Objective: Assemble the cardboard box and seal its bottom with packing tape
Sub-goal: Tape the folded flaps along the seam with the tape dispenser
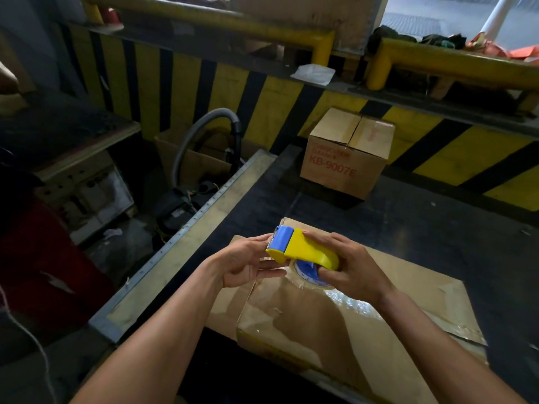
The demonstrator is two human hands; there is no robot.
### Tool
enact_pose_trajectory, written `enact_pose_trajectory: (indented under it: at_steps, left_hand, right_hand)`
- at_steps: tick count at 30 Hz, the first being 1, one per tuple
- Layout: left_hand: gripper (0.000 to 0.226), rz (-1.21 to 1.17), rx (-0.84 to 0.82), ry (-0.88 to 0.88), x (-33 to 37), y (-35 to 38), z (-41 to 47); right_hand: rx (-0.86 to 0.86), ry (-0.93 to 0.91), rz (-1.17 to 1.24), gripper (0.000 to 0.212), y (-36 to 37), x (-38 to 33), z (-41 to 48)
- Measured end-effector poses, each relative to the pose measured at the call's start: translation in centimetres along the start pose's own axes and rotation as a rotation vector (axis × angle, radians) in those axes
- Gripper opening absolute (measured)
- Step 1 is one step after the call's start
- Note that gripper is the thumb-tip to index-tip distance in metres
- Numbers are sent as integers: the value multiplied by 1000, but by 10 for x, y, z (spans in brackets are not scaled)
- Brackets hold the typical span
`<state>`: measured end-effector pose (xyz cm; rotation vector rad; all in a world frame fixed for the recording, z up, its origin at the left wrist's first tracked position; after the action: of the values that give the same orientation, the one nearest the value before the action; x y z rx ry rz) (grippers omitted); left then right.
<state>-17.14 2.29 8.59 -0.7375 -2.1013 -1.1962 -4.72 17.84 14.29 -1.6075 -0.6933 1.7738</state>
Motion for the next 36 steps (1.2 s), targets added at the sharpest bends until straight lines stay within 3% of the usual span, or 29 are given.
enact_pose_trajectory:
  at_steps: [5, 7, 14, 26, 32, 36]
  left_hand:
    - [48, -147, -56, 114, 1, 4, 3]
    - [54, -96, -59, 157, 5, 11, 6]
    - [41, 103, 135, 242, 13, 20, 13]
    - [51, 302, 133, 223, 16, 27, 12]
    - [43, 70, 41, 183, 22, 23, 10]
    - [34, 74, -27, 131, 32, 30, 8]
  right_hand:
    - [80, 63, 62, 68, -10, 7, 3]
    - [97, 73, 58, 69, -14, 8, 5]
    - [135, 95, 106, 69, -22, 14, 5]
    - [133, 140, 243, 66, -21, 25, -7]
    - [92, 135, 319, 66, -30, 23, -10]
    - [56, 126, 301, 66, -33, 20, -11]
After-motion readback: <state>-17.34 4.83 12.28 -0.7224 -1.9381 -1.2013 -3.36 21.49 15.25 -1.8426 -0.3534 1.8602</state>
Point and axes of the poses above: each hand's wrist, its own z-axis towards the middle knuckle, its own y-axis out of the palm, x = y × z, the point moved 6 cm from there along z, towards the middle knuckle, and after that the axes turned 9 degrees about -x, right-handed, at the moved point
